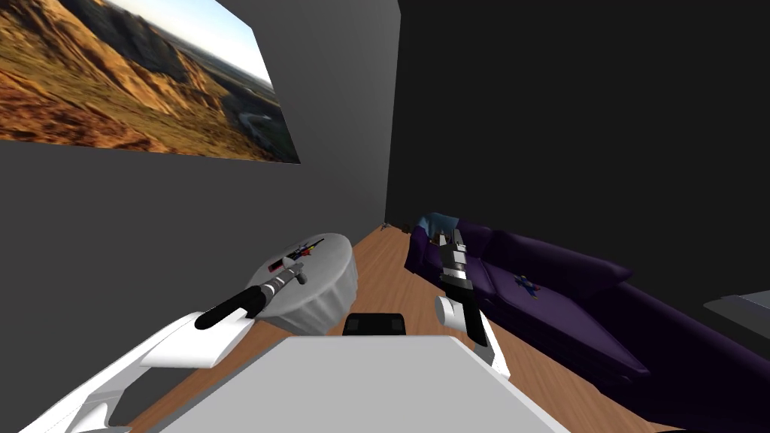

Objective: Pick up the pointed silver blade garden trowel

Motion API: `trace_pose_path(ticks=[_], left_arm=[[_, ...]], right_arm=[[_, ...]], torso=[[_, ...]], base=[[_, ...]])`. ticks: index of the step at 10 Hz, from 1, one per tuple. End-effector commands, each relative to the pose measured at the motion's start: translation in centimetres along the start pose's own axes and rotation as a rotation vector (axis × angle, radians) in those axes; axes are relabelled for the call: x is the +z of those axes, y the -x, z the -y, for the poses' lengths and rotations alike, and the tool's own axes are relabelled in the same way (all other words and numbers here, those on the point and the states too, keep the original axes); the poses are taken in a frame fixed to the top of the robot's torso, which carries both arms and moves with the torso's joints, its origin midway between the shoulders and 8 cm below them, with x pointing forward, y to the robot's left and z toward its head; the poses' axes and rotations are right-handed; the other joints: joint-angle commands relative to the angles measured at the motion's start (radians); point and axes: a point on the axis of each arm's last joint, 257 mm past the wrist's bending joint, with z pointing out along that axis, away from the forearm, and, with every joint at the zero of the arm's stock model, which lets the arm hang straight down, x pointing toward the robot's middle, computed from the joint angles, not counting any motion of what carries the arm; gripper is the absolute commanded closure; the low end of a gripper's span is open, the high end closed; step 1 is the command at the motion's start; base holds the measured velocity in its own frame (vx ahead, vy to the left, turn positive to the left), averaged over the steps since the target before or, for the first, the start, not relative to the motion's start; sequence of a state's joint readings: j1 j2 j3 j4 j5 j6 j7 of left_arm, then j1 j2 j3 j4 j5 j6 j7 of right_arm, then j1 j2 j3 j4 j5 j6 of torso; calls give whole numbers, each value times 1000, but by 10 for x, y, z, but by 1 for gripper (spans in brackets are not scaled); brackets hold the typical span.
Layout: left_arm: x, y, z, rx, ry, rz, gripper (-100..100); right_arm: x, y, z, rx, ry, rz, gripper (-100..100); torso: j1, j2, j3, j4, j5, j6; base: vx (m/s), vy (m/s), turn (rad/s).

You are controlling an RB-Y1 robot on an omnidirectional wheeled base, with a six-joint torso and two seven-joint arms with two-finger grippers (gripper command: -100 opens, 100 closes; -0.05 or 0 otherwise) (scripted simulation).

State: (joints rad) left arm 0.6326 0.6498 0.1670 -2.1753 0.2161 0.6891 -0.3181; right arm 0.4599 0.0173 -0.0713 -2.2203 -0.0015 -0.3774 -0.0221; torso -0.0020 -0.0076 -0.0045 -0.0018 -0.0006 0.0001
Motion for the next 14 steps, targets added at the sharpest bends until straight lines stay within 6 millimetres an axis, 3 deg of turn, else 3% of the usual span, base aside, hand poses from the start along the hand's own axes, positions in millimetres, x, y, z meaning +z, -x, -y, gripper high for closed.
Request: trace_pose_path(ticks=[1, 2, 9, 10, 11, 12, 13, 14], left_arm=[[-3, -3, -27, 51, 77, -26, -100], [-3, -4, -29, 51, 84, -28, -100], [-22, -9, -127, 232, 357, -123, -100], [-24, -9, -133, 244, 375, -130, -100], [-22, -8, -126, 233, 357, -123, -100], [-22, -8, -128, 235, 362, -125, 0], [-16, -3, -134, 217, 379, -115, -100], [-13, -1, -137, 208, 387, -111, -100]], right_arm=[[0, 0, 0, 0, 0, 0, 0], [0, 0, 0, 0, 0, 0, 0], [0, 0, 0, 0, 0, 0, 0], [0, 0, 0, 0, 0, 0, 0], [0, 0, 0, 0, 0, 0, 0], [0, 0, 0, 0, 0, 0, 0], [0, 0, 0, 0, 0, 0, 0], [0, 0, 0, 0, 0, 0, 0]], torso=[[0, 0, 0, 0, 0, 0], [1, -1, -1, 0, 0, 0], [2, 1, 0, 0, 0, 0], [3, 1, 1, 0, 1, 0], [3, 1, 1, 0, 1, 0], [2, 4, 2, 1, 1, 0], [2, 6, 4, 1, 1, 0], [2, 10, 5, 2, 1, 1]], base=[[146, -22, -44], [97, -1, -11], [110, -5, -40], [100, 10, -34], [43, 6, -6], [8, 1, 1], [-45, -2, -178], [-82, 6, -209]])
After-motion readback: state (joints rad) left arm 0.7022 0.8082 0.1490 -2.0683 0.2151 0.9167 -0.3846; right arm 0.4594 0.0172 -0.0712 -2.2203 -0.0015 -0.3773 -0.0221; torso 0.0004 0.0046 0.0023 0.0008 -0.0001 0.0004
